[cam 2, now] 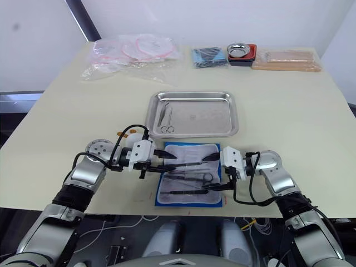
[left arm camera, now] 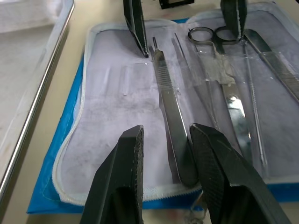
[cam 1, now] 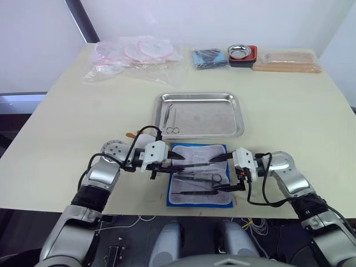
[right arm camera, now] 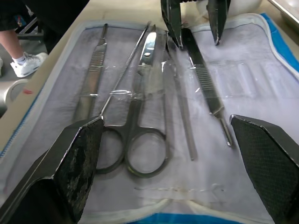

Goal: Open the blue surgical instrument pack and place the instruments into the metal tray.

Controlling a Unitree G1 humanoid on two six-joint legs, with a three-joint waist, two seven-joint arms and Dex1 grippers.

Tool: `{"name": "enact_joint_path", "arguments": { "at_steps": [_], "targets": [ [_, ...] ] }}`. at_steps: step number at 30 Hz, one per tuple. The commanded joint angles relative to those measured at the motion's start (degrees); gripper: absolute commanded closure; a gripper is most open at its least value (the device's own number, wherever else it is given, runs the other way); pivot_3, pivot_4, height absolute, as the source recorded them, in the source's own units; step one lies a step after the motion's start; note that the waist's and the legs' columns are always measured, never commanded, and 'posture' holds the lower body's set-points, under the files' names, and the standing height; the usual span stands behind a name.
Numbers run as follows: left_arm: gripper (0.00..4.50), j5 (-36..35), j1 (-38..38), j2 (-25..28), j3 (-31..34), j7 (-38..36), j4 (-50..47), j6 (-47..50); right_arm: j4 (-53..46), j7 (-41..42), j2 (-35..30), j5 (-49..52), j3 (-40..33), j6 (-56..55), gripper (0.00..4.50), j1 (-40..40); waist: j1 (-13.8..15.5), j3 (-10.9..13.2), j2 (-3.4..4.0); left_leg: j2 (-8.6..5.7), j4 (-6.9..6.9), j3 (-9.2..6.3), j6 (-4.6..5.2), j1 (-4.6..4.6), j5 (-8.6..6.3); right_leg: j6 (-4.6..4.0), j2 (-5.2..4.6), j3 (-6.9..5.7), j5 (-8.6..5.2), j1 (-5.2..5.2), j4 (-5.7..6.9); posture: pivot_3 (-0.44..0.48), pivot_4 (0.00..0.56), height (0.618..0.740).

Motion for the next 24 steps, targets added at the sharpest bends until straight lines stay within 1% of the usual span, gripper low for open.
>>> {"name": "enact_joint_path", "arguments": {
  "at_steps": [1, 3, 4, 6, 7, 16, 18, 22, 24],
  "targets": [
    [2.81, 0.33, -0.4, -0.18, -0.84, -0.49, 0.73, -0.62, 1.7, 0.07, -1.66, -2.69, 2.18, 2.0, 0.0, 2.91, 0.0, 0.0, 0.01, -0.01, 0.01, 0.02, 0.0, 0.01, 0.0, 0.0, 0.0, 0.02, 0.0, 0.0, 0.01, 0.0, 0.15, 0.74],
    [2.81, 0.13, -0.44, -0.18, -0.86, -0.9, 0.92, -0.41, 1.43, -0.12, -1.94, -2.67, 1.97, 1.96, 0.0, 3.28, 0.01, 0.0, 0.01, -0.01, 0.03, 0.03, 0.0, 0.01, 0.0, 0.01, 0.0, 0.03, 0.0, 0.0, 0.02, 0.0, 0.15, 0.74],
    [3.36, 0.06, -0.46, -0.17, -0.83, -1.04, 1.0, -0.32, 1.34, -0.24, -1.99, -2.65, 1.92, 2.0, 0.0, 3.38, 0.02, 0.0, 0.02, -0.01, 0.04, 0.03, 0.0, 0.01, 0.0, 0.01, 0.01, 0.03, 0.0, 0.0, 0.03, 0.0, 0.15, 0.74],
    [3.98, -0.05, -0.55, -0.13, -0.79, -1.28, 1.14, -0.05, 1.46, -0.46, -2.01, -2.7, 1.9, 1.87, 0.0, 3.48, 0.01, 0.0, 0.02, -0.01, 0.04, 0.05, 0.0, 0.02, 0.0, 0.01, 0.02, 0.04, 0.01, 0.0, 0.03, 0.0, 0.15, 0.74],
    [4.48, -0.12, -0.6, -0.05, -0.8, -1.42, 1.17, 0.26, 1.61, -0.58, -1.94, -2.73, 1.91, 1.78, 0.0, 3.48, 0.01, 0.0, 0.02, -0.01, 0.05, 0.05, 0.0, 0.01, 0.0, 0.01, 0.02, 0.04, 0.01, 0.0, 0.04, 0.0, 0.15, 0.74],
    [4.48, -0.09, -1.38, 0.6, -0.53, -1.2, -1.21, 3.37, 2.39, -1.03, -1.78, -2.91, 2.18, 1.49, 0.0, 3.32, 0.02, 0.0, 0.02, -0.01, 0.08, 0.07, 0.0, 0.03, 0.0, 0.01, 0.09, 0.07, 0.02, 0.0, 0.06, 0.0, 0.15, 0.74],
    [4.48, -0.27, -2.14, 0.98, -0.33, -0.97, -3.05, 5.74, 2.64, -1.09, -1.92, -3.13, 2.33, 1.5, 0.0, 3.24, 0.01, 0.0, 0.02, 0.0, 0.09, 0.06, 0.0, 0.03, 0.0, 0.0, 0.13, 0.07, 0.02, 0.0, 0.06, 0.0, 0.15, 0.74],
    [4.48, 1.57, -3.6, 2.88, -1.14, -0.84, -6.47, 9.35, 3.09, -1.26, -1.95, -3.35, 2.47, 1.6, 0.0, 3.1, -0.05, 0.01, 0.03, 0.01, 0.11, 0.05, 0.0, 0.04, 0.01, 0.01, 0.18, 0.08, 0.02, 0.0, 0.08, 0.0, 0.15, 0.74],
    [4.48, 0.96, -4.14, 3.53, -1.56, -0.82, -9.51, 15.08, 3.35, -1.35, -1.85, -3.45, 2.62, 1.43, 0.0, 3.1, -0.06, 0.01, 0.03, 0.02, 0.11, 0.07, 0.0, 0.06, 0.01, 0.01, 0.2, 0.1, 0.02, 0.0, 0.09, 0.0, 0.15, 0.74]
  ]
}}
